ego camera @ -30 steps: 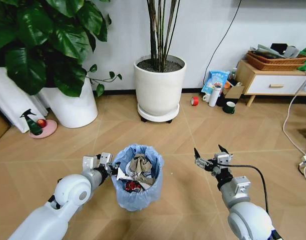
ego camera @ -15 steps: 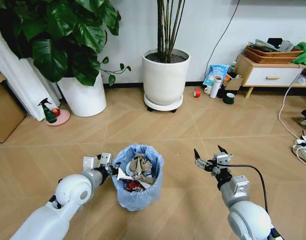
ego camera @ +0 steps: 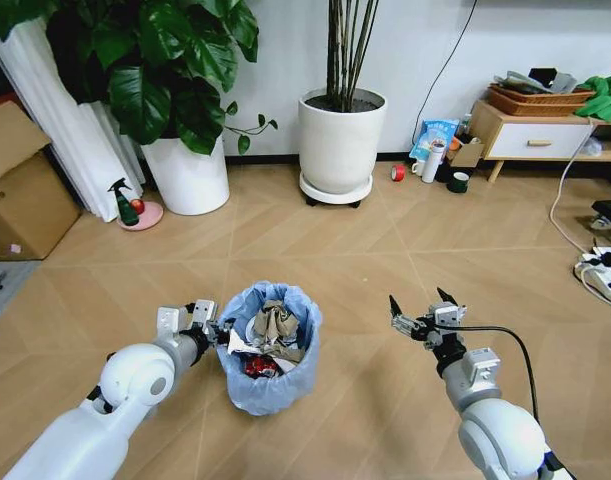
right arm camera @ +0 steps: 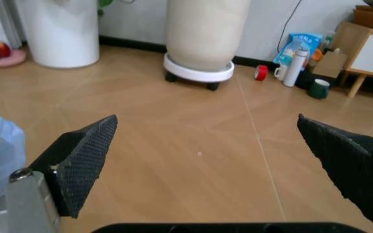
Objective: Pick up the trash bin and place the garbage on the floor into it.
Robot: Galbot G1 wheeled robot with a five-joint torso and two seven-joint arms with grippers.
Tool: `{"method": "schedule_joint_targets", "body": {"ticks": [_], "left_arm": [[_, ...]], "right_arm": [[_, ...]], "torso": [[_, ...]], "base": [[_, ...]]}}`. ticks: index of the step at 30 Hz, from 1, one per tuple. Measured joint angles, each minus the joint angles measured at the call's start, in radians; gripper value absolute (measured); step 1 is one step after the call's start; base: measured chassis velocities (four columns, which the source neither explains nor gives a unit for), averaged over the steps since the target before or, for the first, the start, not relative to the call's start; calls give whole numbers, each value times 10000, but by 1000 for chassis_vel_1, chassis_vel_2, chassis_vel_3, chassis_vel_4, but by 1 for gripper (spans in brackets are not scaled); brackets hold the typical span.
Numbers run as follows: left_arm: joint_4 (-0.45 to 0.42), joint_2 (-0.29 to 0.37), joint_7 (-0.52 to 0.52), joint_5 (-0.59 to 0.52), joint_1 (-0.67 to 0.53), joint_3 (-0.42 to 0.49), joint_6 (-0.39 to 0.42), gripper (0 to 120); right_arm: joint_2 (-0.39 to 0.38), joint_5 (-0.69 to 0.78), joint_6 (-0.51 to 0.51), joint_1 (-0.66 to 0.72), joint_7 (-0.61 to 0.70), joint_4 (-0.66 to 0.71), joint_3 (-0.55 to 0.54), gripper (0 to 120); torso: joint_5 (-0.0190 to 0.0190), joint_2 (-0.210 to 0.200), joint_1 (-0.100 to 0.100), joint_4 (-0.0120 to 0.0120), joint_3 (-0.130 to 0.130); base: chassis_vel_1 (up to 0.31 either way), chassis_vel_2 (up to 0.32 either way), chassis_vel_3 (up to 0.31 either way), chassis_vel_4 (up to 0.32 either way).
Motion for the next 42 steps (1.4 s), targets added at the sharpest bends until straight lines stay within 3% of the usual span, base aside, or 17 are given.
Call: {"method": "schedule_joint_targets", "body": {"ticks": [17, 26, 42], "left_arm": [[-93, -115, -110, 100, 96, 101, -35, 0], [-105, -305, -57, 178, 331, -446, -51, 0], [-193, -429, -87, 294, 482, -478, -64, 0]], "right_arm": [[214, -104, 84, -55, -46, -53, -159, 100], [-66, -42, 59, 49, -15, -259, -394, 100], [-261, -14, 71, -193, -12, -72, -332, 100]], "torso": [[8, 0, 1, 3, 0], [1, 0, 2, 2, 0], [2, 0, 1, 3, 0]], "base": [[299, -108, -297, 108], [298, -99, -292, 106], [297, -105, -292, 108]]}}
